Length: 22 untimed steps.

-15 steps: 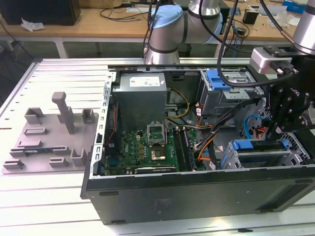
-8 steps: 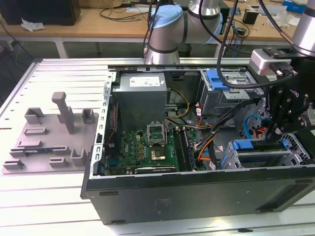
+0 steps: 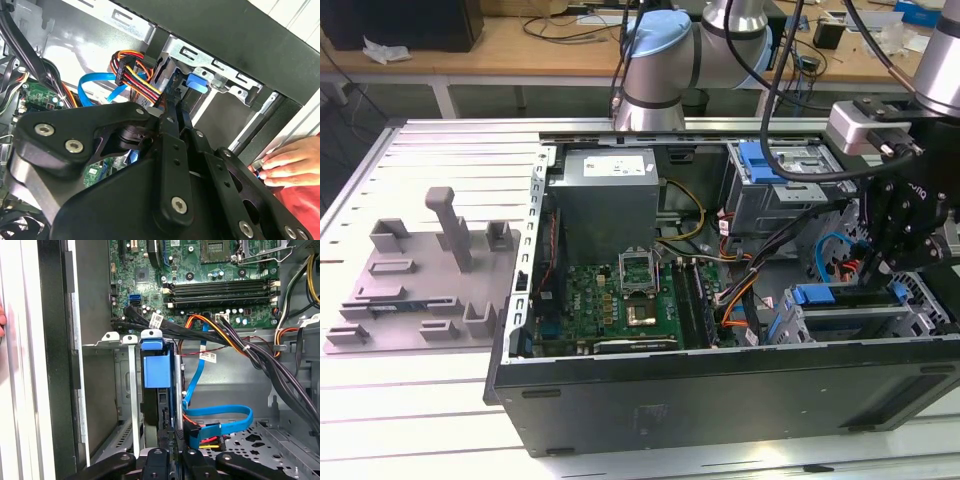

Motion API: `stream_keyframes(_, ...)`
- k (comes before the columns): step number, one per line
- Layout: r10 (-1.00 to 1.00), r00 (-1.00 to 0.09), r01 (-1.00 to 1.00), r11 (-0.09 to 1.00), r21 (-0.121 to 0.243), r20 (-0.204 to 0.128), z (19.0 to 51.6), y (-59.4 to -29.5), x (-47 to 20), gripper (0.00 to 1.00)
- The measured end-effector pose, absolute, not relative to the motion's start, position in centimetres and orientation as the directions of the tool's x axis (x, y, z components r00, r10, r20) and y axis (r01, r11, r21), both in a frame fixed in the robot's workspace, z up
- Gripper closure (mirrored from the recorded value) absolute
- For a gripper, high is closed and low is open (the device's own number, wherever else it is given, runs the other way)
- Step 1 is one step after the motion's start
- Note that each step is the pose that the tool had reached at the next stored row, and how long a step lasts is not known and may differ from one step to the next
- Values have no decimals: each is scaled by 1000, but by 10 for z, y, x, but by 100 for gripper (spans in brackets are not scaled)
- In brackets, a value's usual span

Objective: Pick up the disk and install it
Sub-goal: 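Insert the first disk wire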

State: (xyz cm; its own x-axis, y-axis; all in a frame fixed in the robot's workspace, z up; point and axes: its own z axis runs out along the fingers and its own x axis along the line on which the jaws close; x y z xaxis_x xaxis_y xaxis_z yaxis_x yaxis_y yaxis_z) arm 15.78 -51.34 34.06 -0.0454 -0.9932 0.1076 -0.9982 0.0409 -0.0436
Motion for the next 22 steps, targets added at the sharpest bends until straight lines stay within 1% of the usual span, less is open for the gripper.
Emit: stream_keyframes(22, -993, -45, -998, 41, -44, 107, 345, -515, 158, 84)
